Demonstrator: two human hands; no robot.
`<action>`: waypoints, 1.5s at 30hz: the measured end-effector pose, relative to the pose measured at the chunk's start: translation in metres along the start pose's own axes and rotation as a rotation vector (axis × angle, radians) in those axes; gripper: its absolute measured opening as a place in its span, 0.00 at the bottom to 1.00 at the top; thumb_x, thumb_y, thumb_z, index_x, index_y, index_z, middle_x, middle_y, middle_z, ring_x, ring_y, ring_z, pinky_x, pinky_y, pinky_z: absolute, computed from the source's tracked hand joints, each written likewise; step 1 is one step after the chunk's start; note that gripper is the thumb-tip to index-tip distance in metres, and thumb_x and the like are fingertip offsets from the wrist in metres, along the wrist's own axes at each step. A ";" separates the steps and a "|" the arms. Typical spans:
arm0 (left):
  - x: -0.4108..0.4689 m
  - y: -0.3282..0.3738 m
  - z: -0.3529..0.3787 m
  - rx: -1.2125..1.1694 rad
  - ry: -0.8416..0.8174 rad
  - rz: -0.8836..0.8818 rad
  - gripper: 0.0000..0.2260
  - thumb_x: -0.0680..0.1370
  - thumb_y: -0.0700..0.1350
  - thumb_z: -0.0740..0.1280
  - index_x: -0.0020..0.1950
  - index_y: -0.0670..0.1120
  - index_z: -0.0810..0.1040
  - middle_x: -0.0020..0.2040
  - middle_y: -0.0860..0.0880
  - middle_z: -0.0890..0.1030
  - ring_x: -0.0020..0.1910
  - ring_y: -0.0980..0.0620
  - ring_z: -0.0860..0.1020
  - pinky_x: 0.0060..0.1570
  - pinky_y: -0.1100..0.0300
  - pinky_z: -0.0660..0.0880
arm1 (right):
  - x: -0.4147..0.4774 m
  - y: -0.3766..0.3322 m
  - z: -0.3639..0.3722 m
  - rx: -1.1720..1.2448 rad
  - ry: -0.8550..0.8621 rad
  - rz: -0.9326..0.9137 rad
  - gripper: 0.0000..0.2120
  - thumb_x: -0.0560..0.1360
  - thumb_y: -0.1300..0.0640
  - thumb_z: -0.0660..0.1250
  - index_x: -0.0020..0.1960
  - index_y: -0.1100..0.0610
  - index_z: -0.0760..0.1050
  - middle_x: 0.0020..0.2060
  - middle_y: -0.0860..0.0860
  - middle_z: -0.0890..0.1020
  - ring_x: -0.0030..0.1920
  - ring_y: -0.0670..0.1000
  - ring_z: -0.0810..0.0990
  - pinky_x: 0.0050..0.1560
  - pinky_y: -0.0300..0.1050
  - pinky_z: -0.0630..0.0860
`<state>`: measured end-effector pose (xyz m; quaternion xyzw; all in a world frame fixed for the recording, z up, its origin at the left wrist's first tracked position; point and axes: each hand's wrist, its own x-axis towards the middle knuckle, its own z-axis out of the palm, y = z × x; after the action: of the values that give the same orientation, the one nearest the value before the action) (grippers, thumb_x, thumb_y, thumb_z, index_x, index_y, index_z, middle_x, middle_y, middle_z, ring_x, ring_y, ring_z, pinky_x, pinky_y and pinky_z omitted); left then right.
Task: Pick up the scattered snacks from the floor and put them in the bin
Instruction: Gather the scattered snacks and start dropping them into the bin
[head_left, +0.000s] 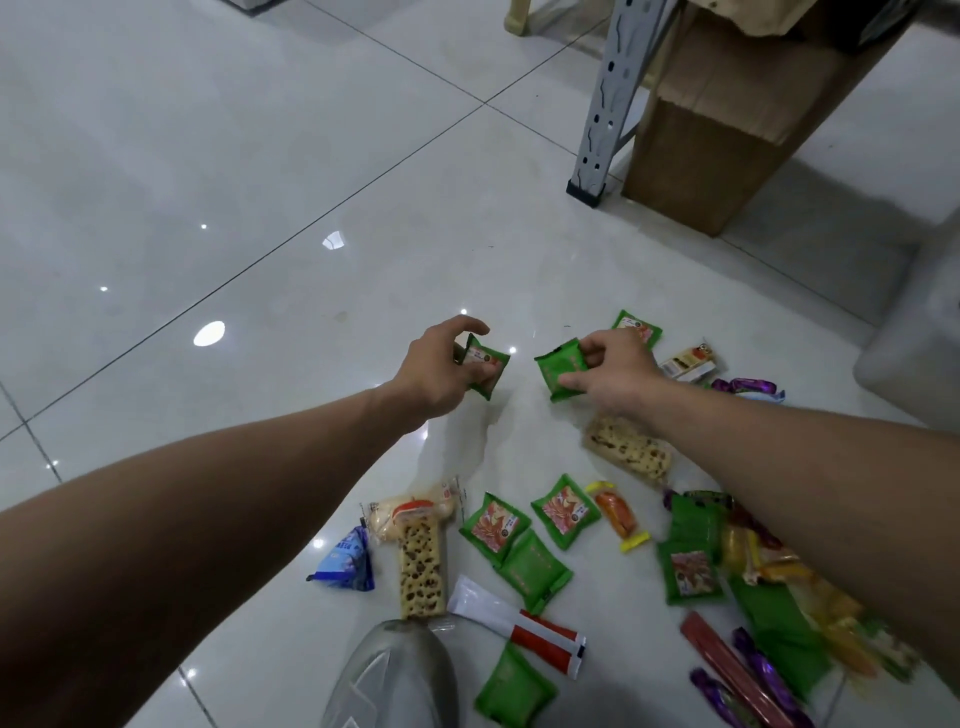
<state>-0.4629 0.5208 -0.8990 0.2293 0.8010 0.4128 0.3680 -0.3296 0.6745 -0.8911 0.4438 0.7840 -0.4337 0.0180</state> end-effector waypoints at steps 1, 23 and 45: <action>0.002 0.006 0.002 -0.018 0.002 0.008 0.16 0.74 0.41 0.72 0.57 0.54 0.74 0.50 0.41 0.79 0.45 0.45 0.79 0.37 0.58 0.76 | 0.002 -0.001 -0.006 0.048 0.025 0.025 0.21 0.70 0.63 0.75 0.61 0.61 0.75 0.46 0.51 0.77 0.49 0.51 0.77 0.53 0.43 0.76; 0.039 0.219 0.135 -0.183 -0.082 0.302 0.21 0.73 0.32 0.70 0.64 0.44 0.71 0.54 0.38 0.78 0.50 0.42 0.80 0.45 0.56 0.80 | 0.017 0.052 -0.238 0.595 0.545 0.081 0.18 0.66 0.62 0.78 0.54 0.57 0.79 0.49 0.51 0.82 0.49 0.50 0.81 0.56 0.44 0.78; 0.055 0.311 0.402 -0.096 -0.244 0.197 0.20 0.75 0.39 0.70 0.65 0.48 0.70 0.53 0.45 0.79 0.46 0.48 0.81 0.38 0.56 0.81 | -0.008 0.243 -0.361 0.773 0.979 0.448 0.04 0.73 0.60 0.70 0.40 0.53 0.79 0.42 0.54 0.82 0.41 0.54 0.82 0.46 0.46 0.81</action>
<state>-0.1644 0.9279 -0.8193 0.3371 0.7034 0.4538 0.4308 -0.0231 0.9765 -0.8243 0.7164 0.3785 -0.4177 -0.4111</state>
